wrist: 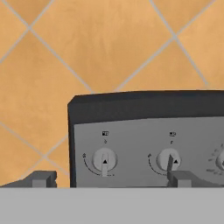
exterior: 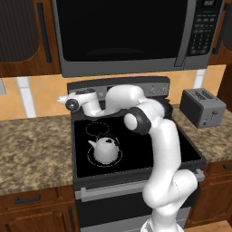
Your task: Pick the kettle from the counter and place it on a stove burner. Then turn the burner on.
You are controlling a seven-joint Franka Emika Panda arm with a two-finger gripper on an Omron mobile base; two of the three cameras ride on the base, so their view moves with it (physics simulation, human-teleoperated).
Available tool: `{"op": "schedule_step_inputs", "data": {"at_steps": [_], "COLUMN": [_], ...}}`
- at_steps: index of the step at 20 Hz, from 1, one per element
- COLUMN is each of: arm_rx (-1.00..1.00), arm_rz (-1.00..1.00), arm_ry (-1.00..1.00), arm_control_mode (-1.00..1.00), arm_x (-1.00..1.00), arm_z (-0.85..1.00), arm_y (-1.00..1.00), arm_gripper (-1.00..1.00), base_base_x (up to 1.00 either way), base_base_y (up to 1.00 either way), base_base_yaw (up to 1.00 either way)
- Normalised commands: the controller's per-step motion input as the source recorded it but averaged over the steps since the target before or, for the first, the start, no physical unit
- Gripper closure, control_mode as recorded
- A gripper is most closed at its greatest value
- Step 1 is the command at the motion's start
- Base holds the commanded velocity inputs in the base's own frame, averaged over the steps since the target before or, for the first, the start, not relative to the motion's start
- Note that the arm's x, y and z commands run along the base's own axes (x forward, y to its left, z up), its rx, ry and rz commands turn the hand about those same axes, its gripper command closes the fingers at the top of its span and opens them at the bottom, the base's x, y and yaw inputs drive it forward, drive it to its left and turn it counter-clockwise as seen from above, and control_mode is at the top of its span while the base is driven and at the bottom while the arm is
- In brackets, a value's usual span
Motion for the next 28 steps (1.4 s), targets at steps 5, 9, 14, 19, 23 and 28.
{"op": "schedule_step_inputs", "data": {"at_steps": [5,9,14,19,23,28], "arm_rx": [0.00,0.00,0.00,0.00,0.00,0.00], "arm_rz": [0.00,0.00,0.03,0.07,0.02,0.00], "arm_ry": [0.00,0.00,0.00,0.02,0.00,0.00], "arm_control_mode": [-1.00,-1.00,-1.00,-1.00,-1.00,-1.00], "arm_x": [0.06,0.00,0.03,0.14,0.04,0.17], "arm_z": [-0.19,-0.06,0.00,0.00,-0.02,-0.06], "arm_y": [0.00,0.00,0.00,0.00,0.00,0.00], "arm_gripper": [-1.00,-1.00,-1.00,-1.00,-1.00,-1.00], "base_base_x": [0.00,0.00,0.00,0.00,0.00,0.00], "base_base_y": [0.00,0.00,0.00,0.00,0.00,0.00], "base_base_yaw": [0.00,0.00,0.00,0.00,0.00,0.00]}}
